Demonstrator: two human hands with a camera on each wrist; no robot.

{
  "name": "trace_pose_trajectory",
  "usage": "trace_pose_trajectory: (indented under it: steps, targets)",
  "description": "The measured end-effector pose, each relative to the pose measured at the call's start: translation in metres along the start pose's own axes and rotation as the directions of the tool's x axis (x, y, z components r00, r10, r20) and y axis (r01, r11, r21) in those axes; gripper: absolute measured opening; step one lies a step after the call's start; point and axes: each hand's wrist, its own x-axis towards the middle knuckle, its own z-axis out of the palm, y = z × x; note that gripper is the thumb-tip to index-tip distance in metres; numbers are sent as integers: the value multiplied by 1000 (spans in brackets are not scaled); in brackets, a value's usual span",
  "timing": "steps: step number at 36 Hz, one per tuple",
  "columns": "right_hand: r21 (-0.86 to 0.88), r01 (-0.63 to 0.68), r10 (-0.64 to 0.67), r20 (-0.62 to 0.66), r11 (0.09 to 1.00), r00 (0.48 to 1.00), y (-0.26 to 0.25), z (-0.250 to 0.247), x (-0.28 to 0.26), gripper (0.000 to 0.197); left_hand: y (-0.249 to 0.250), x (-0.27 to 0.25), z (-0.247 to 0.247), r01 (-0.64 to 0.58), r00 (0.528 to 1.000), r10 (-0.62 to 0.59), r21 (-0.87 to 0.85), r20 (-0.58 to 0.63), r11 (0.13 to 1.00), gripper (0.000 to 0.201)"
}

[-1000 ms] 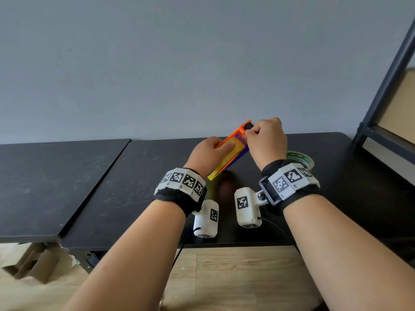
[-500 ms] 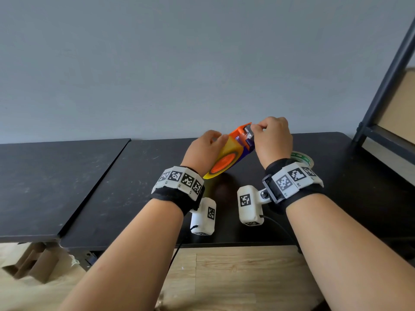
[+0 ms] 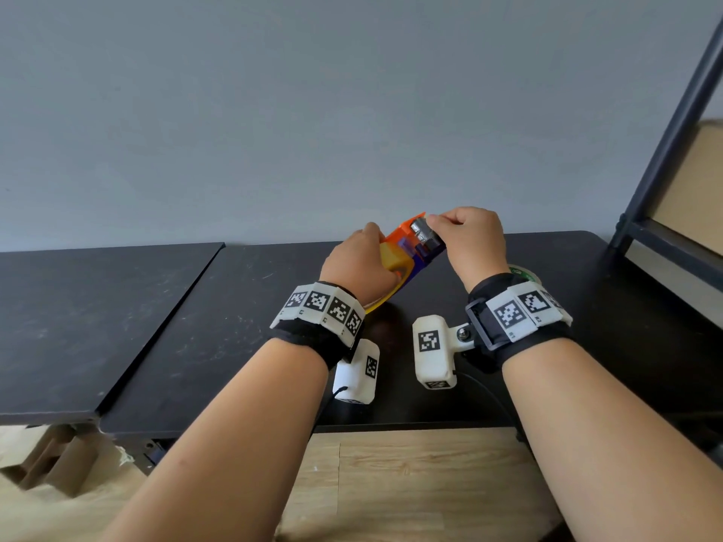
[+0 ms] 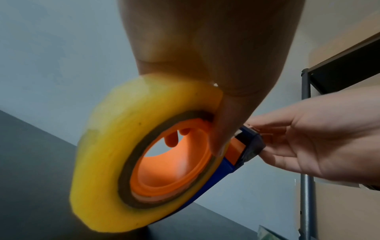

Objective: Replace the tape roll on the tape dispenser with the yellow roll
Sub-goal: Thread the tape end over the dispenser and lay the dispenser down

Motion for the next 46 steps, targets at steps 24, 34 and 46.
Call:
trace_pose_trajectory:
  steps: [24, 34, 46]
  targets:
    - [95, -27, 40, -132, 995, 990, 11, 5, 3, 31, -1, 6, -5, 13, 997, -2, -131, 81, 991, 64]
    - [139, -82, 100, -127, 987, 987, 14, 6, 6, 32, -2, 8, -10, 3, 998, 3, -79, 70, 997, 48]
    - [208, -139, 166, -122, 968, 978, 6, 4, 2, 37, -5, 8, -12, 8, 995, 8, -156, 99, 988, 41]
